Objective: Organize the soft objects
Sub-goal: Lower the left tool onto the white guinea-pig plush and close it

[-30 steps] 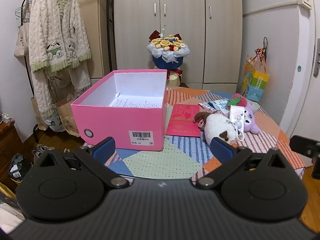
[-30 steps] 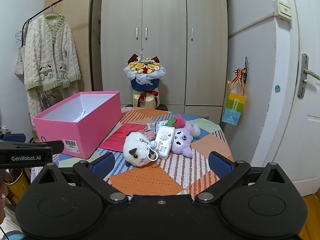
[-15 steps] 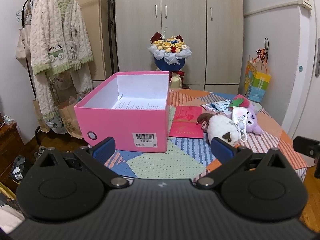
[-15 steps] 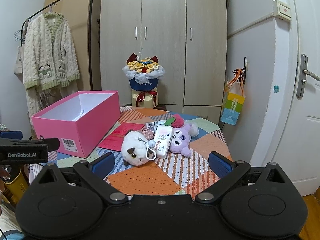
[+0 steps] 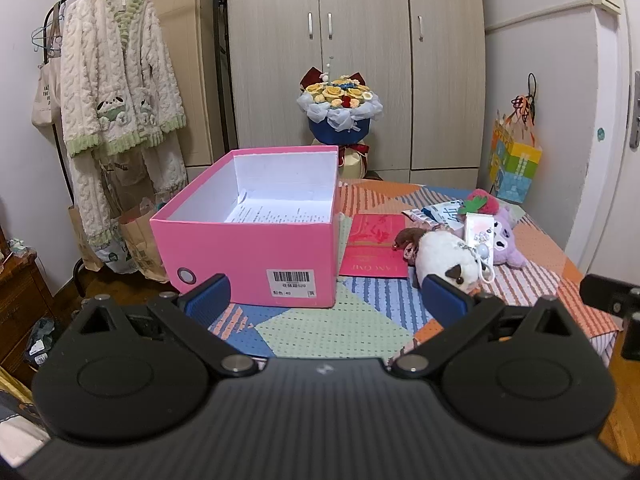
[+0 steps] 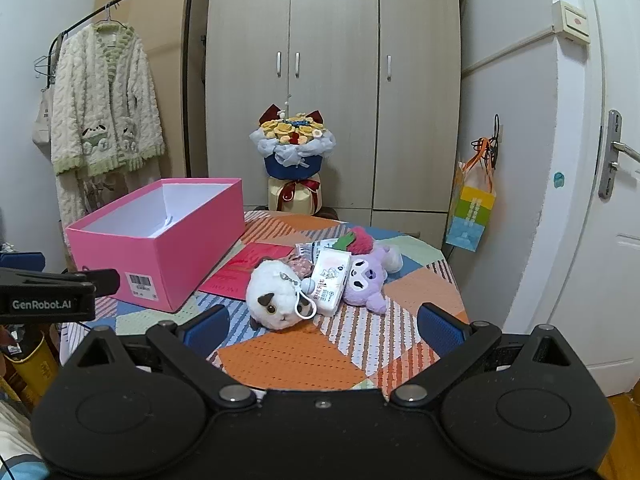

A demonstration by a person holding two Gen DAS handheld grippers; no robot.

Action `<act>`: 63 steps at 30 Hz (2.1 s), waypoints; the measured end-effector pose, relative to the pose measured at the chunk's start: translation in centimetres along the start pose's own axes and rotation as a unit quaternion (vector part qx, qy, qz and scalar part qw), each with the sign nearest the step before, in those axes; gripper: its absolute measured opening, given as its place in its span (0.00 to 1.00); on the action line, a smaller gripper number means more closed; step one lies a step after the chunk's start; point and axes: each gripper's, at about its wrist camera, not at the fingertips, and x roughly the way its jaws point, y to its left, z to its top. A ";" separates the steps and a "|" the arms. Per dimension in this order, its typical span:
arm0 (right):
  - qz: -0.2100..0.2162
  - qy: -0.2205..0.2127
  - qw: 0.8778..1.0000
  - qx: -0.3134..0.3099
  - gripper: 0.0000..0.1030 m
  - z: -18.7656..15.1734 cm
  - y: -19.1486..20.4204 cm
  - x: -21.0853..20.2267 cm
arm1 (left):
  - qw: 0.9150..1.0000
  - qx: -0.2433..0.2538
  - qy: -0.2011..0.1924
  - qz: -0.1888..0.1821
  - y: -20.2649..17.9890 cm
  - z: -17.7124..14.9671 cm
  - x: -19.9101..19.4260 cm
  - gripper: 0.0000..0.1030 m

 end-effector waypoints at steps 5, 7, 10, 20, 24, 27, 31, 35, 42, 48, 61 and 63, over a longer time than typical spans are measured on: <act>0.005 -0.005 1.000 -0.002 0.99 0.1 -0.1 0.0 | 1.000 0.001 0.000 -0.001 -0.3 0.0 0.0 1.00; 0.013 -0.015 1.000 -0.011 0.99 0.3 -0.1 0.0 | 1.000 0.000 -0.001 -0.004 -0.4 0.3 0.2 1.00; 0.034 -0.047 0.998 -0.027 0.99 0.5 -0.1 0.1 | 1.000 -0.004 -0.004 -0.019 -0.5 1.3 0.5 1.00; 0.089 -0.020 0.994 -0.055 0.97 0.7 -0.2 6.0 | 0.995 0.036 -0.016 -0.092 -2.9 3.4 4.3 0.96; 0.118 0.001 0.991 -0.065 0.94 -0.5 -0.1 9.6 | 0.990 0.020 0.017 -0.137 -3.9 3.2 7.7 0.90; 0.124 0.000 0.990 -0.068 0.94 -1.3 0.2 11.8 | 0.984 0.018 0.053 -0.171 -5.1 2.8 10.4 0.83; 0.136 -0.005 0.988 -0.075 0.94 -2.0 0.5 14.6 | 0.978 0.022 0.075 -0.195 -6.3 2.3 13.2 0.82; 0.131 0.003 0.987 -0.092 0.91 -2.4 1.2 17.2 | 0.970 0.009 0.106 -0.218 -6.8 2.2 16.3 0.76; 0.154 0.028 0.985 -0.077 0.79 -2.9 1.0 19.4 | 0.959 0.006 0.137 -0.250 -6.9 1.5 19.1 0.65; 0.144 0.052 0.986 -0.066 0.76 -3.7 1.1 21.0 | 0.948 -0.031 0.173 -0.266 -6.4 0.3 20.7 0.62; 0.135 0.051 0.988 -0.057 0.67 -2.7 2.0 18.2 | 0.951 0.004 0.160 -0.266 -5.9 1.1 17.3 0.55; 0.135 0.057 0.987 -0.064 0.67 -2.2 2.7 17.8 | 0.951 0.016 0.167 -0.260 -5.8 1.2 16.3 0.56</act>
